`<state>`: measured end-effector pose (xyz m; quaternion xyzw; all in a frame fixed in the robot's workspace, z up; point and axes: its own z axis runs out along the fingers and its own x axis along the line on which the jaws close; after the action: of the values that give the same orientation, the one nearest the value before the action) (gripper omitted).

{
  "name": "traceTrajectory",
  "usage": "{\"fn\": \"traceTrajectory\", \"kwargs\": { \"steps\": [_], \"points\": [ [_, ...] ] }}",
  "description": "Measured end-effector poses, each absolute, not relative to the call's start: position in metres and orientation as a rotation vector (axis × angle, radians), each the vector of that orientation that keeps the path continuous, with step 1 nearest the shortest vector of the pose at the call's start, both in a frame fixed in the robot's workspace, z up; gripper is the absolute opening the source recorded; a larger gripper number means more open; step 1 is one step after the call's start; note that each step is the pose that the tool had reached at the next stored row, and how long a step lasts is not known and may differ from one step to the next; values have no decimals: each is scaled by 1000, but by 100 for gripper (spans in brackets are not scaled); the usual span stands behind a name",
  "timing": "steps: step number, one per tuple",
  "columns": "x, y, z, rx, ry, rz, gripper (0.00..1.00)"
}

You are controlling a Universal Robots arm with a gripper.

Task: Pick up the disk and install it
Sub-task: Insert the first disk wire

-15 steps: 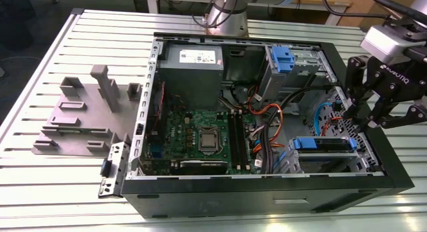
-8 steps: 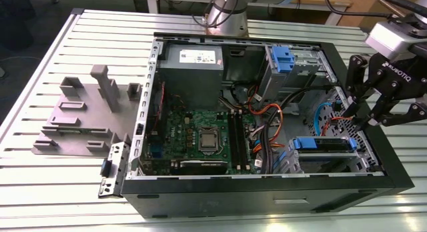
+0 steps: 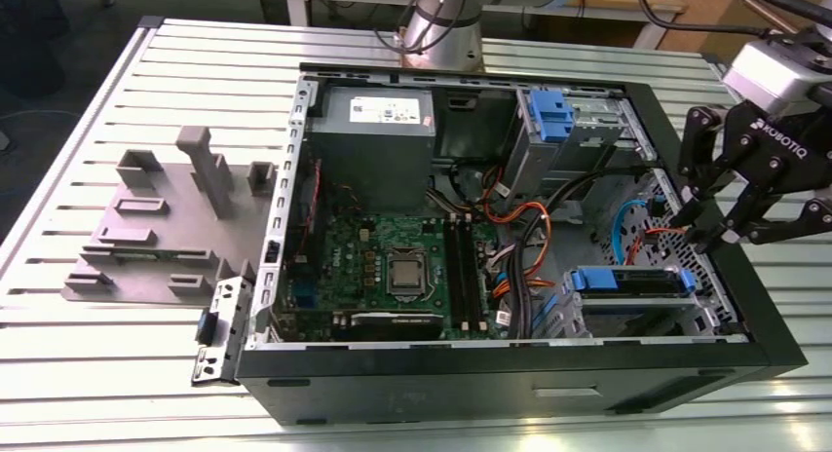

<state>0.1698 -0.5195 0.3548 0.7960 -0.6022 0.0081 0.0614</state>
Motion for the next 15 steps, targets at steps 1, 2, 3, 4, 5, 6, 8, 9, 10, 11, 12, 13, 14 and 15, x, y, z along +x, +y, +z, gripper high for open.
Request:
{"fn": "traceTrajectory", "kwargs": {
  "steps": [1,2,3,4,5,6,8,9,10,11,12,13,14,15],
  "points": [
    [170,-519,354,2407,-1820,22,37],
    [171,-519,353,2407,-1818,21,37],
    [171,-518,352,2407,-1817,19,37],
    [171,-518,352,2406,-1815,17,37],
    [172,-518,351,2406,-1814,14,37],
    [173,-517,351,2405,-1812,10,37],
    [175,-517,351,2402,-1809,3,37],
    [176,-516,350,2401,-1808,-1,37],
    [177,-516,350,2400,-1807,-4,37],
    [178,-515,350,2399,-1806,-7,37],
    [179,-515,350,2398,-1805,-9,37],
    [180,-514,349,2397,-1803,-12,37],
    [180,-514,349,2396,-1802,-14,37],
    [181,-513,349,2395,-1801,-15,37]
  ]
}}
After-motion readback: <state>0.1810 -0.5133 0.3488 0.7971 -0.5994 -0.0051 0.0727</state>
